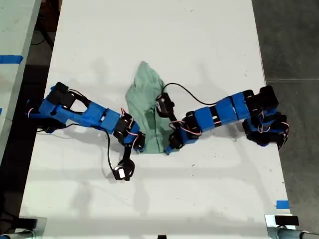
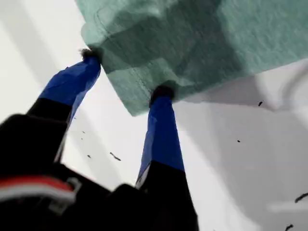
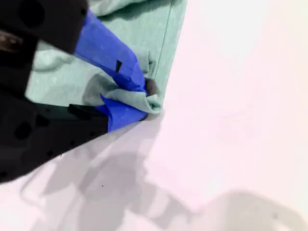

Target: Fold t shirt

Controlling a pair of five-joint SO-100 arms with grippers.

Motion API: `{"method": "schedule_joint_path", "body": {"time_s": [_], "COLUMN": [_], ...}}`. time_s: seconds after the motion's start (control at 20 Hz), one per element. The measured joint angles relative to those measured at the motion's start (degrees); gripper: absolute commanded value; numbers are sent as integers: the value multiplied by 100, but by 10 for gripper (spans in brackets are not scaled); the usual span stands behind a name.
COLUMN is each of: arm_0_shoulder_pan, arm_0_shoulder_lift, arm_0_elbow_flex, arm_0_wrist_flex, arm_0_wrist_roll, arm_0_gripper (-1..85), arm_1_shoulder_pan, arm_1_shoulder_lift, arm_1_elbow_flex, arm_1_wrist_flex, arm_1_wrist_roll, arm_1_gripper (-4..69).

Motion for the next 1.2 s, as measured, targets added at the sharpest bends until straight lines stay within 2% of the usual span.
{"method": "schedule_joint_path", "body": {"time_s": [0.2,0.3,0.45,0.65,0.95,1.05,1.2], "arm_0_shoulder_pan": [0,0,0,0,202,62,-905], "arm_0_shoulder_lift": [0,0,0,-9,439,1257,2435], "arm_0_elbow_flex": [0,0,-9,-281,-1239,-1046,-264], "arm_0_wrist_flex": [0,0,0,193,1723,2162,2329], "arm_0_wrist_roll": [0,18,114,334,475,554,1248], "arm_0_gripper": [-3,-3,-3,-3,-3,-3,-3], "arm_1_shoulder_pan": [0,9,53,-79,-404,-158,782], "arm_1_shoulder_lift": [0,-246,-844,-1266,-571,70,545], "arm_1_elbow_flex": [-334,-369,-765,-1802,-2338,-2312,-2197], "arm_1_wrist_flex": [580,624,527,870,1160,1160,1090], "arm_1_wrist_roll": [0,35,176,176,18,-343,-1134], "arm_1_gripper": [213,-4,-3,-3,-2,-2,-2]}}
